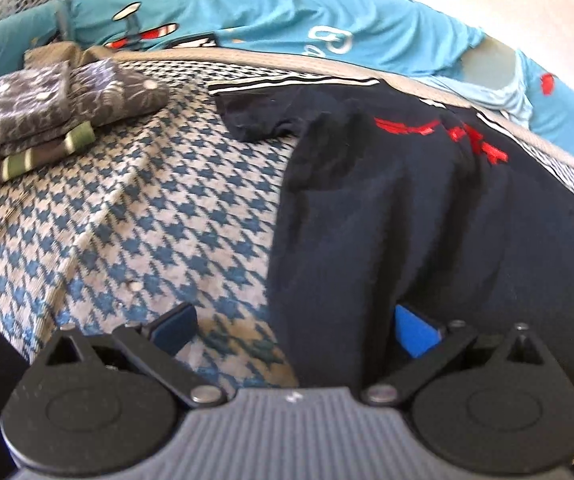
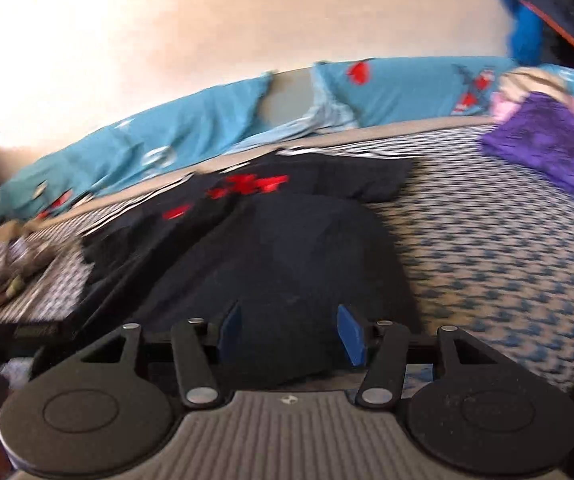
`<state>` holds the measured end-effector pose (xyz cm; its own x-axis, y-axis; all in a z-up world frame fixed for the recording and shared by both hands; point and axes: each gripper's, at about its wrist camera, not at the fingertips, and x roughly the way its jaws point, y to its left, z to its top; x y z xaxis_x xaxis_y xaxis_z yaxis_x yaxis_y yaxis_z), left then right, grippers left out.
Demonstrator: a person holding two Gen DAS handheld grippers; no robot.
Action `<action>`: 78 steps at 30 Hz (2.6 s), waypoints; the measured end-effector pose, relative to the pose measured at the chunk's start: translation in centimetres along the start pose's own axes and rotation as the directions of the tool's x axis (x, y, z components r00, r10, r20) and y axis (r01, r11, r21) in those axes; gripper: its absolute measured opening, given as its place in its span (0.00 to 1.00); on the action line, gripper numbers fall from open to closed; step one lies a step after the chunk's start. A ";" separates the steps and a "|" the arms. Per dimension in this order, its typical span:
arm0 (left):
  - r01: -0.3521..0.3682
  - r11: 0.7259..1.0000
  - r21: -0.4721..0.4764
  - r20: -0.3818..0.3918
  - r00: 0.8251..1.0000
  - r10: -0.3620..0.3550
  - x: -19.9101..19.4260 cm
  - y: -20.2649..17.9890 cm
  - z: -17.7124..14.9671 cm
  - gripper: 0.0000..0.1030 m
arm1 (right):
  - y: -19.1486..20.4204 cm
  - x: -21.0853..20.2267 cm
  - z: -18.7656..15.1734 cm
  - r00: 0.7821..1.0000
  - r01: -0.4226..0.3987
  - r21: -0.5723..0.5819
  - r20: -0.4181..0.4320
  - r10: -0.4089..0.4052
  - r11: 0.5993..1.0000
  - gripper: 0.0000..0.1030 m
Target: Fold clothes
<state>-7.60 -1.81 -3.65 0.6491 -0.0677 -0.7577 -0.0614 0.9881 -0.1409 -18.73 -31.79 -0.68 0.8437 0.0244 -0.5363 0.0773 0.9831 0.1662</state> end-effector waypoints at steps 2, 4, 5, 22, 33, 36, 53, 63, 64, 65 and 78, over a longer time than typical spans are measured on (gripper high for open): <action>0.002 1.000 -0.008 0.001 1.000 -0.002 0.0 0.1 0.1 1.00 | 1.1 0.2 -0.3 0.999 -0.031 -0.054 -0.009 0.031 0.998 0.50; 0.004 1.000 -0.011 0.002 1.000 -0.004 0.0 0.1 0.1 1.00 | 1.9 0.6 -0.7 0.999 -0.048 -0.090 -0.026 0.046 0.995 0.50; 0.006 1.000 -0.007 0.003 1.000 -0.006 0.0 0.0 0.0 1.00 | 2.2 0.8 -1.0 0.998 -0.061 -0.099 -0.035 0.058 0.993 0.50; -0.020 0.983 0.183 0.007 1.000 0.019 -0.6 -3.1 -2.0 1.00 | 5.0 4.1 -3.0 0.978 -0.057 -0.160 -0.207 0.023 0.985 0.58; -0.010 0.980 0.198 0.013 1.000 0.007 -2.7 -3.9 -2.6 1.00 | 4.8 3.9 -2.9 0.973 -0.050 -0.120 -0.229 0.022 0.991 0.60; -0.007 0.978 0.207 0.014 1.000 0.005 -2.8 -4.2 -2.6 1.00 | 4.6 3.9 -2.8 0.972 -0.049 -0.111 -0.234 0.022 0.993 0.60; -0.011 0.992 0.129 0.083 0.997 0.000 -3.9 -2.2 -0.7 1.00 | 4.2 2.5 -1.9 0.991 -0.031 -0.121 -0.132 0.015 0.992 0.60; -0.023 0.999 0.035 0.079 0.997 0.020 -2.4 -0.4 2.3 1.00 | 5.3 2.1 -2.6 0.986 -0.138 -0.172 -0.122 0.118 0.975 0.60; -0.020 1.000 0.021 0.079 0.997 0.019 -2.2 -0.1 2.6 1.00 | 5.4 2.2 -2.6 0.986 -0.137 -0.177 -0.123 0.116 0.975 0.60; -0.018 1.000 0.007 0.079 0.997 0.017 -2.0 0.2 3.0 1.00 | 5.4 2.3 -2.7 0.986 -0.134 -0.182 -0.124 0.112 0.974 0.60; -0.112 0.992 -0.051 0.002 0.994 0.112 2.5 1.7 5.8 1.00 | 6.0 3.4 -3.3 0.981 -0.142 -0.245 -0.163 0.103 0.959 0.61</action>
<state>-1.69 0.52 -2.03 0.6394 0.0435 -0.7677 -0.1722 0.9811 -0.0878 -17.20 -25.24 -4.26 0.7489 0.1549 -0.6443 -0.1753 0.9840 0.0327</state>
